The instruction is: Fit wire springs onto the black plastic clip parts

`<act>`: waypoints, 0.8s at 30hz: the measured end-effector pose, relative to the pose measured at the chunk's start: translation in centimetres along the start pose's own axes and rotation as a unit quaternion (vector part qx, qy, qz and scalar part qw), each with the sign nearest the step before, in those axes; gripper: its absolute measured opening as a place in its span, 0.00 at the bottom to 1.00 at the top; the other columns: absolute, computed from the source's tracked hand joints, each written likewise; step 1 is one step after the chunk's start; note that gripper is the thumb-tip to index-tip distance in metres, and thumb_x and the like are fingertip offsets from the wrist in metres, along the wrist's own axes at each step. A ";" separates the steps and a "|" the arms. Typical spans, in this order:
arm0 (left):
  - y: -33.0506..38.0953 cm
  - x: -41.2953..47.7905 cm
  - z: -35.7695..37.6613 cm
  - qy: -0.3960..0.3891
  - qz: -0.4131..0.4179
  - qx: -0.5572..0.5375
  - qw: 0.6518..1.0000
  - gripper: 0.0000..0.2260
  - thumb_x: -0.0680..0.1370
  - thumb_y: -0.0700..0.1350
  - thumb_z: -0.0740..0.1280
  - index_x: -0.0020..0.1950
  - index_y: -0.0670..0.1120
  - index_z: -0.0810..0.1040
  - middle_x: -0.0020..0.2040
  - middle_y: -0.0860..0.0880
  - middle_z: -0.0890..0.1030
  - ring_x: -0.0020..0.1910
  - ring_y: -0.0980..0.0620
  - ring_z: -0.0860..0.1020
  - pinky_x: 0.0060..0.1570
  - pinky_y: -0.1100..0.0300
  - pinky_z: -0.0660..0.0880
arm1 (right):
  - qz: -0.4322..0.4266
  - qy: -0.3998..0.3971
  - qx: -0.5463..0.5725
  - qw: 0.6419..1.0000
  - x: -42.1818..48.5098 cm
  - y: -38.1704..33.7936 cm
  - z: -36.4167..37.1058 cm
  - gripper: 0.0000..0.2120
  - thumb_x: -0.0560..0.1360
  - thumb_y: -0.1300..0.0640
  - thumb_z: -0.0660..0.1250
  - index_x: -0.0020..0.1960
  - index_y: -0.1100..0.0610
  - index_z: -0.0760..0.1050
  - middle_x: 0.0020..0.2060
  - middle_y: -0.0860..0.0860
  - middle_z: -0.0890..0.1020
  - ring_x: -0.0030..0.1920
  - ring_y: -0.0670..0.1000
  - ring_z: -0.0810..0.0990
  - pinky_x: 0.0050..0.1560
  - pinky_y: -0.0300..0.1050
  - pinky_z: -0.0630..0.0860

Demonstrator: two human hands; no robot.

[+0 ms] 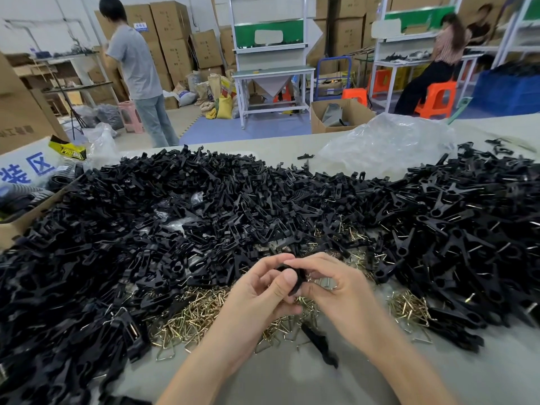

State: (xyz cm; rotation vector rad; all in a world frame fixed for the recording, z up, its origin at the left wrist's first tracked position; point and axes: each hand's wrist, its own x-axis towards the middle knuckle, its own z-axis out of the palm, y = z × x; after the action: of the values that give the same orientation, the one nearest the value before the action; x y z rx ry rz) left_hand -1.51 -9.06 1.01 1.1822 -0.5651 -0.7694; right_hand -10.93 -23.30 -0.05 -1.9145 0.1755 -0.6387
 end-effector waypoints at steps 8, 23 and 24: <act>0.1 -0.3 -0.1 -0.038 0.013 0.138 0.990 0.21 0.71 0.64 0.73 0.56 0.52 0.81 0.40 0.50 0.81 0.37 0.47 0.80 0.38 0.53 0.79 | -0.018 -0.023 -0.004 1.000 -0.2 -0.6 0.6 0.23 0.73 0.63 0.72 0.55 0.35 0.82 0.57 0.36 0.81 0.65 0.45 0.75 0.63 0.47 0.76; 0.6 -0.7 0.0 -0.053 -0.005 0.184 0.981 0.13 0.74 0.62 0.68 0.52 0.55 0.79 0.35 0.47 0.80 0.26 0.47 0.77 0.23 0.60 0.72 | -0.014 -0.028 0.003 1.000 -0.6 -1.1 1.0 0.28 0.77 0.71 0.69 0.51 0.35 0.83 0.57 0.39 0.77 0.60 0.45 0.78 0.55 0.38 0.79; 0.6 -0.7 0.1 -0.052 -0.002 0.185 0.981 0.12 0.74 0.62 0.68 0.51 0.55 0.79 0.34 0.48 0.80 0.26 0.47 0.77 0.23 0.60 0.72 | -0.017 -0.023 -0.012 1.000 -0.6 -1.1 1.0 0.27 0.77 0.70 0.69 0.52 0.34 0.83 0.57 0.38 0.77 0.60 0.45 0.78 0.56 0.36 0.77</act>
State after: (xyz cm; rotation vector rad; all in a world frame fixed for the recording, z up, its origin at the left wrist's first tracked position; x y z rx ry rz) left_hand -1.88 -8.42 1.60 1.4898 -0.8164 -0.7525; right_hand -11.11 -21.79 0.41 -1.9565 0.1223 -0.6156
